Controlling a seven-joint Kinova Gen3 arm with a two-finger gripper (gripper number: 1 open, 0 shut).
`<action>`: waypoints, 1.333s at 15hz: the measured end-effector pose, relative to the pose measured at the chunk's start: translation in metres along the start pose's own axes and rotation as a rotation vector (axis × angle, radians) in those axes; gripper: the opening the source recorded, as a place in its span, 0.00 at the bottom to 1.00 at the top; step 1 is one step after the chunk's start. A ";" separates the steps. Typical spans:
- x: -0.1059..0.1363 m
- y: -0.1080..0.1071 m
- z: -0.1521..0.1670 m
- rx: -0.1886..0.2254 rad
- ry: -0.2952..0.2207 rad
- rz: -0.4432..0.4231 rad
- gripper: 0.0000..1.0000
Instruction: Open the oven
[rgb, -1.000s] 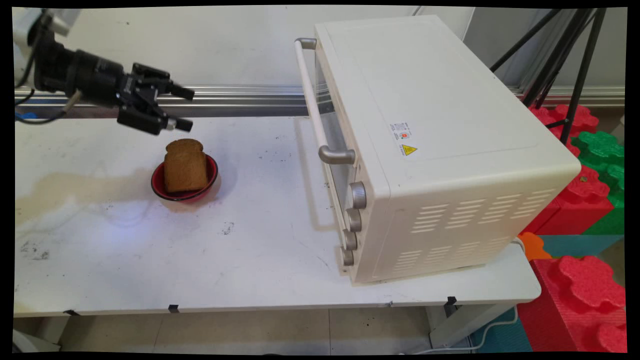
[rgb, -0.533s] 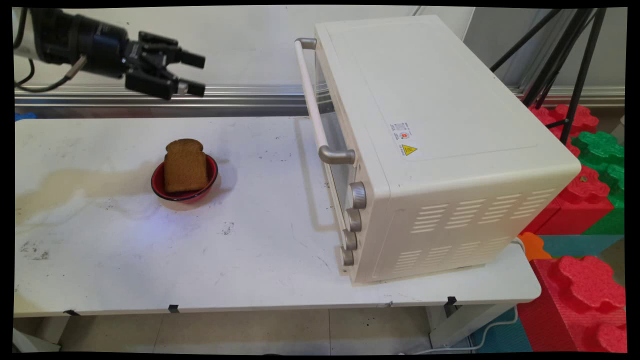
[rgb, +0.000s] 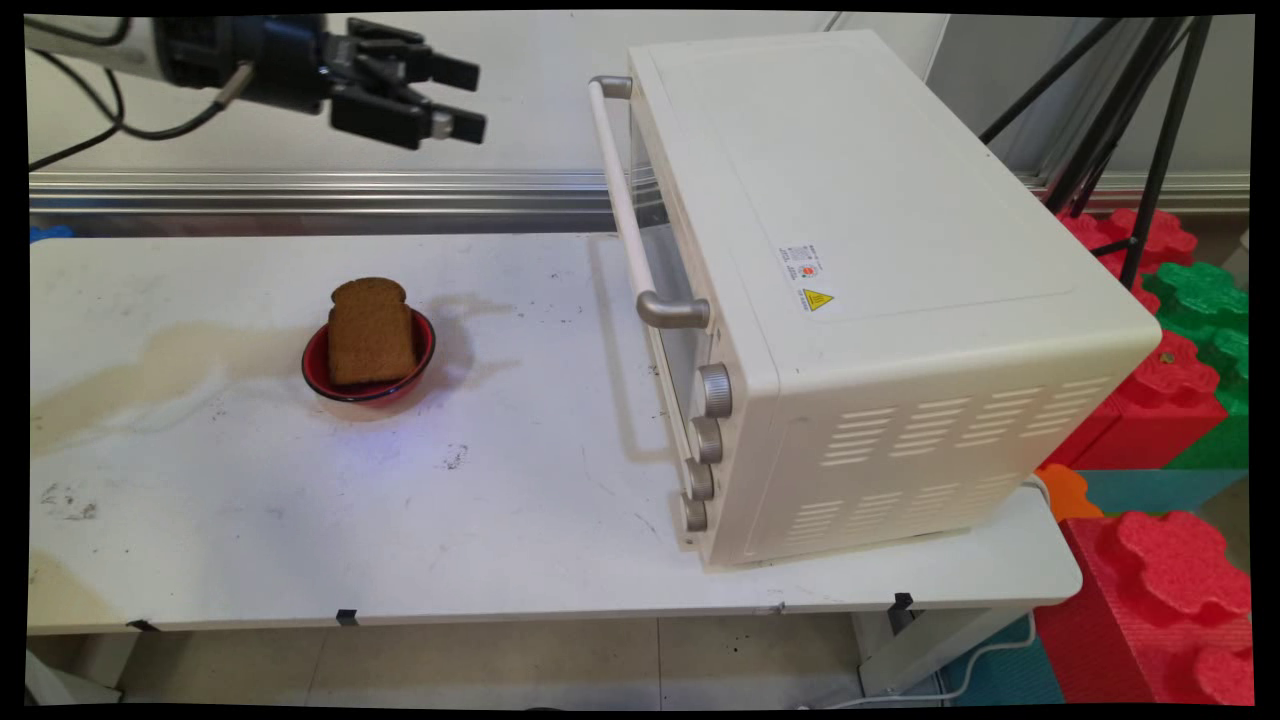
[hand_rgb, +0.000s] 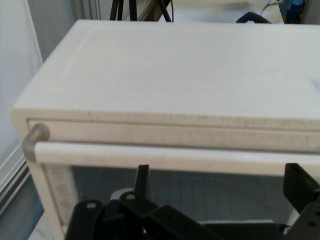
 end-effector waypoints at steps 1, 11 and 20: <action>0.002 0.000 0.005 -0.001 0.003 0.001 1.00; 0.010 0.002 0.073 -0.026 -0.001 0.003 1.00; 0.009 0.005 0.104 -0.037 -0.012 0.009 0.00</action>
